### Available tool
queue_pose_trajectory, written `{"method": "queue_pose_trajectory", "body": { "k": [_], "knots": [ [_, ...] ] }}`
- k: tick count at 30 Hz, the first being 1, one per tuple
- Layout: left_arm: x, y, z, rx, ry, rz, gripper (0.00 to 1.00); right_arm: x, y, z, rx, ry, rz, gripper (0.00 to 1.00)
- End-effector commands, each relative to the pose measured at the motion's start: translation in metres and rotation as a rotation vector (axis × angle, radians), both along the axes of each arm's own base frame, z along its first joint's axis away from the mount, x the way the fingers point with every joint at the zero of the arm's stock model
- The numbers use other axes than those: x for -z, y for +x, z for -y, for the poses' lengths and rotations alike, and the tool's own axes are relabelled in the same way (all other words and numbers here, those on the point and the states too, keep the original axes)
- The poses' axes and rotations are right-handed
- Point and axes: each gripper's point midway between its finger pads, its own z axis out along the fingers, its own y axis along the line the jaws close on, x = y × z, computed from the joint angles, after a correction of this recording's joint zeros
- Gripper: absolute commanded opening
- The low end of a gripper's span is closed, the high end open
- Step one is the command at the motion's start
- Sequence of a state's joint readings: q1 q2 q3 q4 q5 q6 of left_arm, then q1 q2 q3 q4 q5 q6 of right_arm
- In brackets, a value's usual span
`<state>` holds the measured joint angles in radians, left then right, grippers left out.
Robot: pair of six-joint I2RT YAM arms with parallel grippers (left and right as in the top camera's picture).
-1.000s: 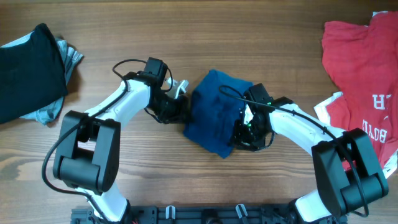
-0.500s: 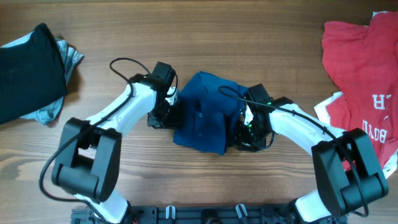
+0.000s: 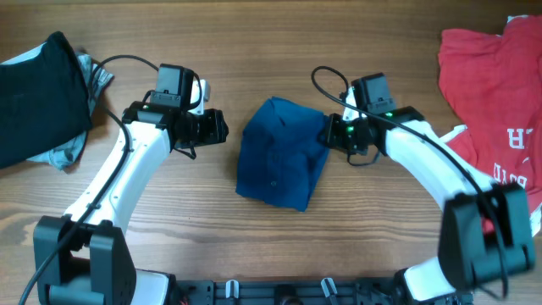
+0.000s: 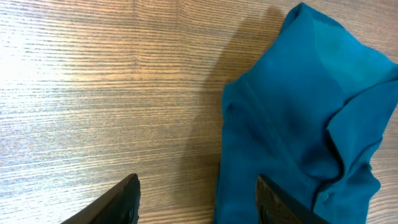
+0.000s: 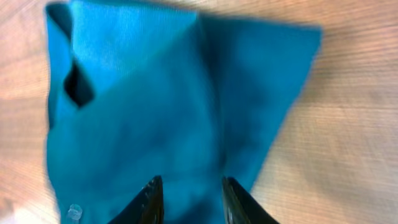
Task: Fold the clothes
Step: 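Release the folded shirt and lift both grippers away, then grasp the folded blue shirt's sides with both grippers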
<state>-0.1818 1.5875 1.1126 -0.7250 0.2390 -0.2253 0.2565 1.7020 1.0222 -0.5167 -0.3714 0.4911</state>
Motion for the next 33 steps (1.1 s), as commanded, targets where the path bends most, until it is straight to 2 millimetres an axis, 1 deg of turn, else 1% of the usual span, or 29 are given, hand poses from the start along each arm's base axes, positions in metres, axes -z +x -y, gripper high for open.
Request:
{"method": "queue_pose_trajectory", "body": {
  "k": [1, 2, 3, 4, 5, 6, 9, 10, 11, 12, 13, 16, 18, 20, 22, 27, 28, 29, 33],
  "knots": [
    [0.005, -0.004, -0.003, 0.002, 0.011, -0.024, 0.59, 0.045, 0.005, -0.006, -0.026, 0.009, -0.058, 0.31],
    [0.006, -0.006, -0.003, 0.001, 0.013, -0.033, 0.59, 0.056, 0.008, -0.012, -0.036, 0.037, -0.064, 0.27],
    [0.006, -0.006, -0.004, 0.002, 0.014, -0.035, 0.59, 0.055, 0.009, -0.017, -0.046, 0.067, -0.063, 0.22],
    [0.006, -0.007, -0.004, 0.002, 0.014, -0.038, 0.59, 0.051, 0.008, -0.023, -0.060, 0.105, -0.063, 0.14],
    [0.007, -0.007, -0.004, 0.002, 0.014, -0.038, 0.59, 0.040, 0.009, -0.028, -0.071, 0.137, -0.048, 0.06],
    [0.007, -0.007, -0.004, 0.002, 0.014, -0.038, 0.59, 0.022, 0.012, -0.029, -0.069, 0.147, -0.008, 0.04],
    [0.006, -0.006, -0.003, 0.002, 0.013, -0.034, 0.59, -0.032, 0.026, -0.020, -0.029, 0.141, 0.144, 0.05],
    [0.006, -0.005, -0.003, 0.001, 0.013, -0.031, 0.58, -0.056, 0.030, -0.014, -0.008, 0.133, 0.212, 0.06],
    [0.006, -0.004, -0.003, 0.001, 0.012, -0.027, 0.59, -0.069, 0.032, -0.008, 0.021, 0.107, 0.251, 0.06],
    [0.006, -0.004, -0.003, 0.001, 0.012, -0.026, 0.58, -0.073, 0.032, -0.002, 0.039, 0.085, 0.263, 0.06],
    [0.005, -0.004, -0.003, 0.001, 0.012, -0.024, 0.58, -0.068, 0.029, 0.002, 0.052, 0.057, 0.244, 0.06],
    [0.005, -0.003, -0.003, 0.001, 0.011, -0.023, 0.59, -0.036, 0.019, 0.026, 0.114, -0.081, 0.138, 0.07],
    [0.005, -0.003, -0.003, 0.001, 0.012, -0.023, 0.59, -0.018, 0.011, 0.033, 0.121, -0.128, 0.074, 0.10],
    [0.005, -0.003, -0.003, 0.001, 0.011, -0.023, 0.59, -0.006, 0.003, 0.040, 0.128, -0.172, 0.024, 0.10],
    [0.005, -0.003, -0.003, 0.001, 0.012, -0.023, 0.59, -0.003, -0.001, 0.047, 0.159, -0.207, 0.003, 0.17],
    [0.005, -0.003, -0.003, 0.001, 0.011, -0.023, 0.59, -0.003, 0.000, 0.048, 0.162, -0.213, 0.008, 0.16],
    [0.005, -0.003, -0.003, 0.001, 0.011, -0.023, 0.59, -0.004, 0.003, 0.049, 0.165, -0.216, 0.018, 0.09],
    [0.005, -0.003, -0.003, 0.001, 0.011, -0.023, 0.59, -0.004, 0.005, 0.048, 0.161, -0.214, 0.029, 0.04],
    [0.005, -0.003, -0.003, 0.001, 0.012, -0.023, 0.59, -0.007, 0.005, 0.036, 0.074, -0.168, 0.050, 0.04]
  ]
}}
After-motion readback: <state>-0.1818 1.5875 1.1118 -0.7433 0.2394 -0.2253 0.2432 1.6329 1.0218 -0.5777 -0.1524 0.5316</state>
